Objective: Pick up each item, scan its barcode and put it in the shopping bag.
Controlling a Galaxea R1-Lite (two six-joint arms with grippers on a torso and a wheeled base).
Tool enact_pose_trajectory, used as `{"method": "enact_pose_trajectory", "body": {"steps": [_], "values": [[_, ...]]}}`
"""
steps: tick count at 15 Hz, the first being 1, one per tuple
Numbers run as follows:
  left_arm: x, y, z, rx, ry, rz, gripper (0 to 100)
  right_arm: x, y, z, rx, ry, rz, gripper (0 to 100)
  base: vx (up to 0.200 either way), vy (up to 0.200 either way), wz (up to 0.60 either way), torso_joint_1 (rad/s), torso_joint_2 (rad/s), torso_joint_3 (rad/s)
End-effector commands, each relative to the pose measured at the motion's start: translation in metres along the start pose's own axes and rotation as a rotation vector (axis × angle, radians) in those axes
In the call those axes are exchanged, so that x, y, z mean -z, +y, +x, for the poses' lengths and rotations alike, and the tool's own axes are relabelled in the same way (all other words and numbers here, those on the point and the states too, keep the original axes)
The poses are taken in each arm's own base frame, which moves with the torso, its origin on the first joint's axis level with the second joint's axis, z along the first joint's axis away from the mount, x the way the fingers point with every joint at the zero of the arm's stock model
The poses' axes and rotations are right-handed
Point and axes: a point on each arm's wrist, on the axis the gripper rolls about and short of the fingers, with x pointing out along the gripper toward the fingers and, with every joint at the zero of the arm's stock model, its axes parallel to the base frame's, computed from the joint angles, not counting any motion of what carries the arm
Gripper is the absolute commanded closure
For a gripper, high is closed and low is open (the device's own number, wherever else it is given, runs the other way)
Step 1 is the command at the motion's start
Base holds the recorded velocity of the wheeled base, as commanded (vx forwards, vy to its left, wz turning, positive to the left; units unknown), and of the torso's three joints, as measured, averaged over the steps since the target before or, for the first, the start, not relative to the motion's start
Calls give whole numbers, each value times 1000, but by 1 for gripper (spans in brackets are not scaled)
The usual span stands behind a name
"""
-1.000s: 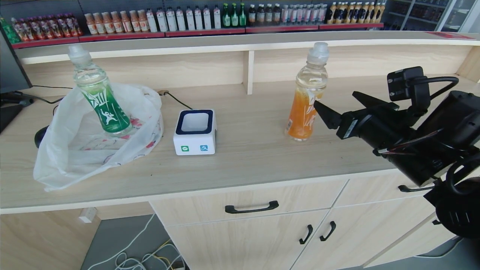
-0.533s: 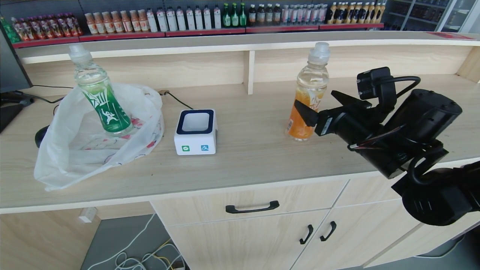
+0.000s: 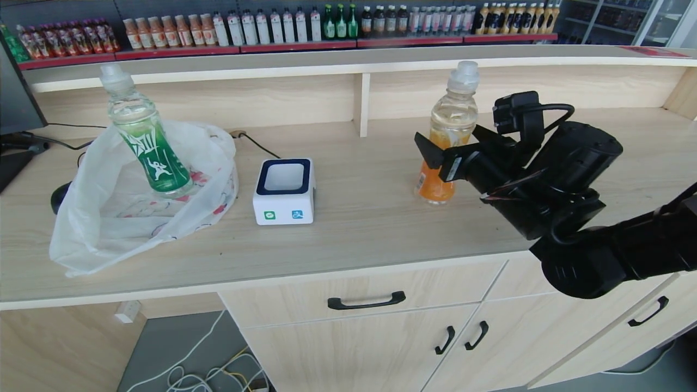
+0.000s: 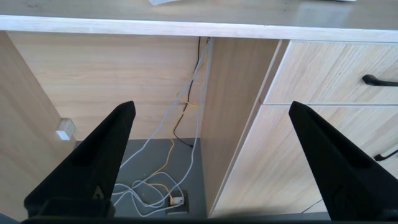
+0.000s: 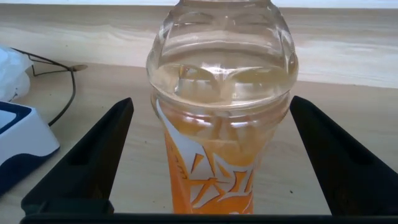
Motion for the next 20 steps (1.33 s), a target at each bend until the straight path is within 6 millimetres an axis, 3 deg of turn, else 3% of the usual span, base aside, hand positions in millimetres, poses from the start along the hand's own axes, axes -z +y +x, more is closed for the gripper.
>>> {"method": "enact_pose_trajectory", "body": {"steps": [1,6,15,20], "values": [[0,0,0,-1,0,0,0,10,1,5,11,5,0,0,0,0,0,0,0,0],[0,0,0,-1,0,0,0,19,4,13,22,-35,32,0,0,0,0,0,0,0],[0,0,0,-1,0,0,0,10,3,20,27,-75,27,0,0,0,0,0,0,0],[0,0,0,-1,0,0,0,16,4,23,25,-67,27,0,0,0,0,0,0,0]]}}
